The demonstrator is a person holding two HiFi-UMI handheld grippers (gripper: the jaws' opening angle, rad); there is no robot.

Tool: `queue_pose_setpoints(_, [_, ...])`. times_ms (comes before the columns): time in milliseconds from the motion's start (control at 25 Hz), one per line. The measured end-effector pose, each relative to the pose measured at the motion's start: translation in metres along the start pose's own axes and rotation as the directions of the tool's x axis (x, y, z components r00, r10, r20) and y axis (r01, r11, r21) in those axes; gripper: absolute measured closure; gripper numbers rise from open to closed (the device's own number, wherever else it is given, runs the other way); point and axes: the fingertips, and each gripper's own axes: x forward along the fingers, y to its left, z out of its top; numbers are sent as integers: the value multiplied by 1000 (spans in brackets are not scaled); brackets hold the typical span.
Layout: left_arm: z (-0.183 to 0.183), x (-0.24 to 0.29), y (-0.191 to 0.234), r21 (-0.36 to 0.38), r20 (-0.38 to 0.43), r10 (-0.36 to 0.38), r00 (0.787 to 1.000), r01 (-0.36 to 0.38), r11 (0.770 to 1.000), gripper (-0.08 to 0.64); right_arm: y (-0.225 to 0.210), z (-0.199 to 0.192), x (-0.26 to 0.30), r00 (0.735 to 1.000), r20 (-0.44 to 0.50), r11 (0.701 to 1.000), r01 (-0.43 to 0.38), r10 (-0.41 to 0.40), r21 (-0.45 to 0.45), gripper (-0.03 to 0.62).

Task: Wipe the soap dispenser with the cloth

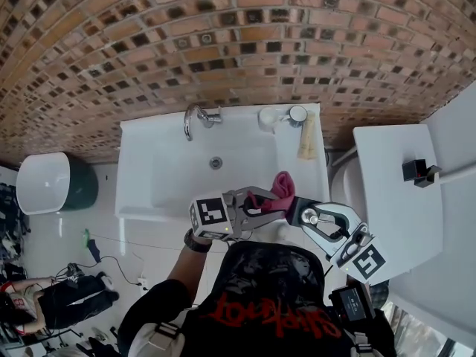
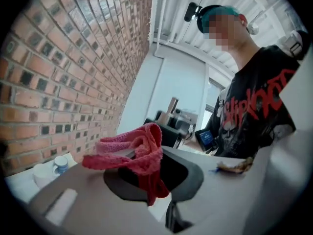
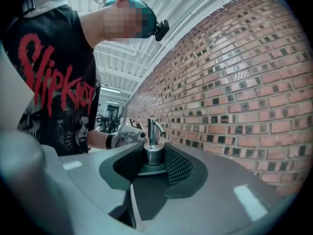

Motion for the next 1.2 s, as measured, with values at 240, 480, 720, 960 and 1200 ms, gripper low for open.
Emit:
queue_pose_setpoints(240, [61, -22, -10, 79, 134, -2, 991, -8, 997, 511, 32, -15, 12, 979, -126, 965, -181, 159, -192, 458])
queue_pose_setpoints(480, [51, -11, -21, 222, -26, -80, 996, 84, 971, 511, 68, 15, 18, 949, -82, 921, -316, 305, -230, 457])
queue_pose_setpoints(720, [24, -8, -28, 278, -167, -118, 979, 162, 947, 512, 72, 27, 5, 928, -1, 923, -371, 373, -98, 457])
queue_pose_setpoints(960, [16, -17, -26, 227, -128, -170, 977, 196, 954, 512, 56, 74, -13, 873, 302, 916, -401, 382, -1, 457])
queue_pose_setpoints(1200, [52, -20, -56, 314, -63, -296, 953, 300, 901, 512, 72, 31, 9, 893, 121, 898, -439, 434, 19, 457])
